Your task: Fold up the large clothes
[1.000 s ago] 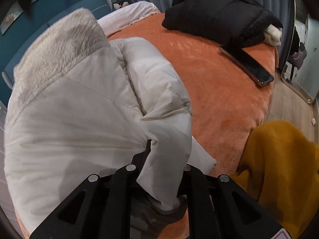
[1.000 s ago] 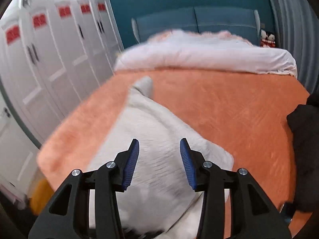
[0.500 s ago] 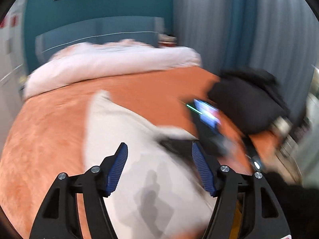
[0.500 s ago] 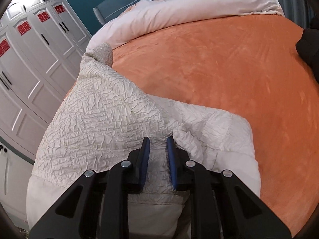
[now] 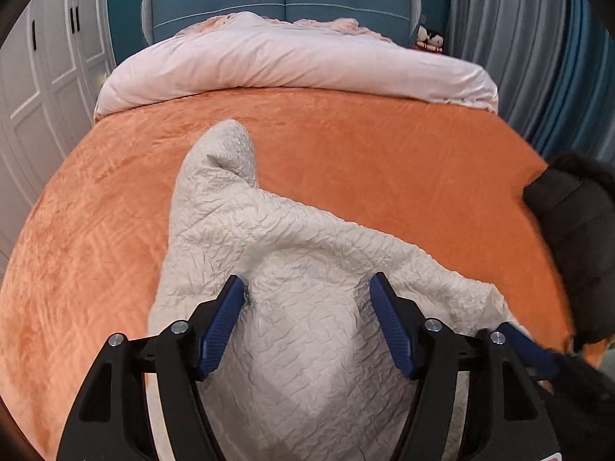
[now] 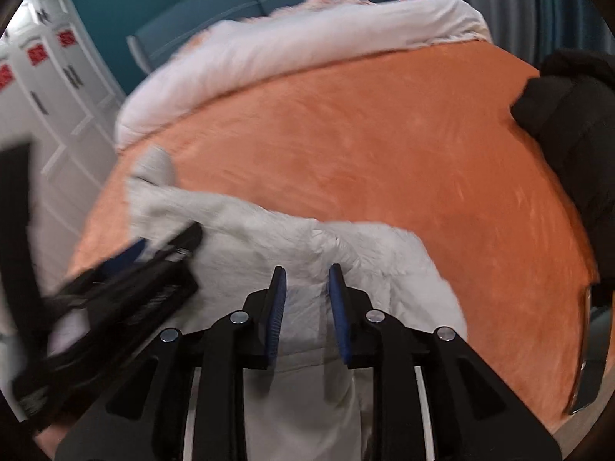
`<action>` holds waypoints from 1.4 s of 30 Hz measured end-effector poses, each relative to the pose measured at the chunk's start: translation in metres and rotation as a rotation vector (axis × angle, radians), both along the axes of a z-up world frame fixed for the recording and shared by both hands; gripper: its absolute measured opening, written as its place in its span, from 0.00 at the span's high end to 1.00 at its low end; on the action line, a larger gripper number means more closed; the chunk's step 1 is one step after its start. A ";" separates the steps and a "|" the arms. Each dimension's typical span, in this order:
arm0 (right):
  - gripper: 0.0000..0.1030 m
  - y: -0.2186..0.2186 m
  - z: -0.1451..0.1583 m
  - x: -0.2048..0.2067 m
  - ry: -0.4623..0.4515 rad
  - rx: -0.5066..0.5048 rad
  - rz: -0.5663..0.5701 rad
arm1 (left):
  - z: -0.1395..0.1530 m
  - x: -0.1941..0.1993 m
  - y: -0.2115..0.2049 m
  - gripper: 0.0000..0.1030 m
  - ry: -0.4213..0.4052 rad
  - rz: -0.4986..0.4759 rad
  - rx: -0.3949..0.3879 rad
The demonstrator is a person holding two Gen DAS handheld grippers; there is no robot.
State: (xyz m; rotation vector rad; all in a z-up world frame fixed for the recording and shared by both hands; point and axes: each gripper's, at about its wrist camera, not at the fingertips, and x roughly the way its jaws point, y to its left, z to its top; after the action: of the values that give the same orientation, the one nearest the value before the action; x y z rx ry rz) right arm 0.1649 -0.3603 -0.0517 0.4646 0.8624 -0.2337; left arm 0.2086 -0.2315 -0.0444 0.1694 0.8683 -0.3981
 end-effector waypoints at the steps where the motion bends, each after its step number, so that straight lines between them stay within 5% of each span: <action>1: 0.79 0.001 -0.012 0.001 -0.012 0.000 -0.001 | -0.005 0.000 -0.002 0.34 -0.003 0.004 0.012; 15: 0.79 -0.004 -0.073 0.005 -0.093 0.003 0.018 | -0.069 0.010 -0.020 0.23 -0.064 0.036 0.083; 42: 0.80 -0.003 -0.102 0.010 -0.152 0.012 -0.011 | -0.094 0.015 -0.034 0.19 -0.101 0.061 0.113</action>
State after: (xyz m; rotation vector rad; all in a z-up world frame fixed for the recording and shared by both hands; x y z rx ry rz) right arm 0.1749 -0.3635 -0.1538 0.4918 0.7127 -0.2009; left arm 0.2235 -0.2652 -0.1382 0.2648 0.7945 -0.2813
